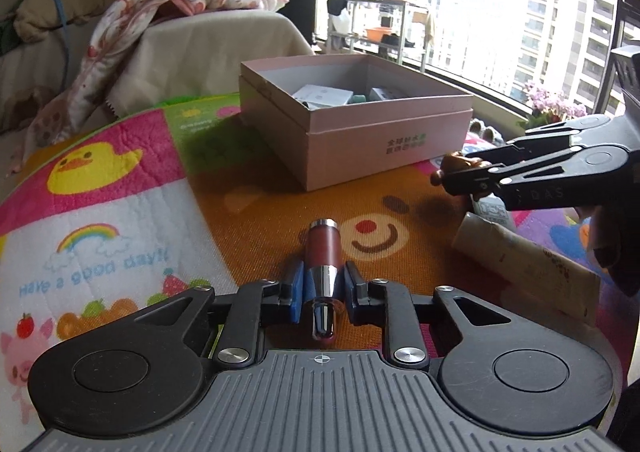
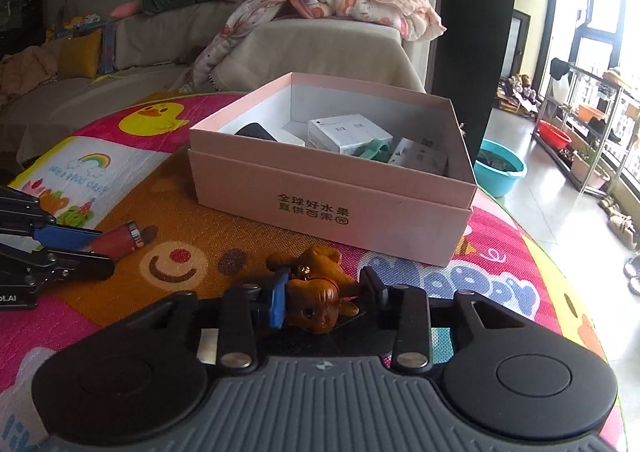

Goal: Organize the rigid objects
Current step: 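Drop the red lipstick into the pink box with the left tool while the right drops the toy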

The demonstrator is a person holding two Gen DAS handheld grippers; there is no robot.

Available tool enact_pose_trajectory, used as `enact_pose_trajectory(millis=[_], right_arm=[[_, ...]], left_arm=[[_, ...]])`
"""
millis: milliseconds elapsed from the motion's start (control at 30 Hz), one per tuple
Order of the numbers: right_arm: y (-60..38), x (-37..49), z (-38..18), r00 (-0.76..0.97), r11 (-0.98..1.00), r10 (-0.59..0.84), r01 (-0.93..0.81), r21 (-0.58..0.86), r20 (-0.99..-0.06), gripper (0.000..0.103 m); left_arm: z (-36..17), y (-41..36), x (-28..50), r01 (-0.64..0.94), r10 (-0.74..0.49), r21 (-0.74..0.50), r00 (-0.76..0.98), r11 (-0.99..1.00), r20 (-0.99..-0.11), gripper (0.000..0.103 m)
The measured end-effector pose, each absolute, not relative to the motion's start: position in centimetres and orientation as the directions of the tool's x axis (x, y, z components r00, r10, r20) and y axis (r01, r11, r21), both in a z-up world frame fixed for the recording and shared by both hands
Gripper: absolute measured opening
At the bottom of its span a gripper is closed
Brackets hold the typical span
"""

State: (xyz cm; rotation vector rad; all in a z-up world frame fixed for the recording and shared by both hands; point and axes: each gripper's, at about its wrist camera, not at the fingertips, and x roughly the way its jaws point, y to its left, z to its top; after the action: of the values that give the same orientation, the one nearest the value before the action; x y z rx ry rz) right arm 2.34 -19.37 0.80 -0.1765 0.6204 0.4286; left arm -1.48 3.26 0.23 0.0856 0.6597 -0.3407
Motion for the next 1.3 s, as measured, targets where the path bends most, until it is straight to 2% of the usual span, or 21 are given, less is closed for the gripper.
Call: enact_pose_trajectory(millis=[167, 333, 467, 667, 733, 867, 900, 967, 1000, 1033, 1200, 1300], right_arm=[[-19.8, 0.2, 1.7, 0.707, 0.875, 0.373, -0.484, -0.027, -0.602, 0.037], [-20.8, -2.6, 2.6, 0.729, 0.860, 0.351, -0.499, -0.106, -0.588, 0.037], [-22.3, -3.5, 4.7, 0.761, 0.873, 0.353, -0.477, -0.100, -0.544, 0.037], [-23.1, -1.2, 10.3, 0.851, 0.907, 0.353, -0.413, -0.080, -0.389, 0.037], [-23.0, 0.5, 11.8, 0.865, 0.914, 0.355, -0.400, -0.060, -0.355, 0.037], [-22.1, 4.8, 13.1, 0.872, 0.920, 0.365, -0.391, -0.014, -0.325, 0.037], [-21.8, 5.9, 13.1, 0.864, 0.915, 0.382, -0.403, 0.005, -0.329, 0.037], [-21.2, 8.1, 12.5, 0.841, 0.911, 0.395, -0.410, 0.040, -0.370, 0.046], [-21.1, 8.8, 12.0, 0.840, 0.920, 0.377, -0.388, 0.055, -0.391, 0.058], [-21.1, 8.9, 11.4, 0.838, 0.924, 0.369, -0.378, 0.061, -0.402, 0.063], [-21.8, 5.5, 6.8, 0.831, 0.926, 0.309, -0.374, -0.053, -0.463, 0.064], [-23.1, 2.2, 3.9, 0.805, 0.908, 0.291, -0.403, -0.116, -0.516, 0.064]], left_arm=[[0.2, 2.0, -0.6, 0.363, -0.279, 0.016, 0.743, 0.932, -0.608, 0.024], [1.1, 0.9, -2.3, 0.410, -0.310, 0.043, 0.752, 0.911, -0.582, 0.024], [4.6, 0.1, -2.7, 0.454, -0.366, 0.054, 0.777, 0.889, -0.512, 0.024], [12.1, -1.2, 1.5, 0.454, -0.384, 0.137, 0.852, 0.880, -0.357, 0.024], [13.7, -1.5, 3.9, 0.449, -0.386, 0.124, 0.855, 0.885, -0.346, 0.024], [15.2, -1.6, 10.3, 0.460, -0.437, -0.017, 0.831, 0.888, -0.342, 0.025], [14.9, -1.6, 12.0, 0.447, -0.434, -0.050, 0.827, 0.893, -0.357, 0.026], [13.7, -1.1, 14.9, 0.404, -0.419, -0.123, 0.819, 0.906, -0.393, 0.026], [12.9, -0.8, 15.7, 0.389, -0.414, -0.146, 0.814, 0.909, -0.408, 0.027], [12.0, -0.5, 16.2, 0.376, -0.407, -0.159, 0.811, 0.913, -0.421, 0.027], [8.8, 1.0, 13.2, 0.304, -0.334, -0.139, 0.835, 0.942, -0.437, 0.027], [7.5, 1.6, 9.0, 0.314, -0.350, -0.156, 0.816, 0.937, -0.460, 0.027]])
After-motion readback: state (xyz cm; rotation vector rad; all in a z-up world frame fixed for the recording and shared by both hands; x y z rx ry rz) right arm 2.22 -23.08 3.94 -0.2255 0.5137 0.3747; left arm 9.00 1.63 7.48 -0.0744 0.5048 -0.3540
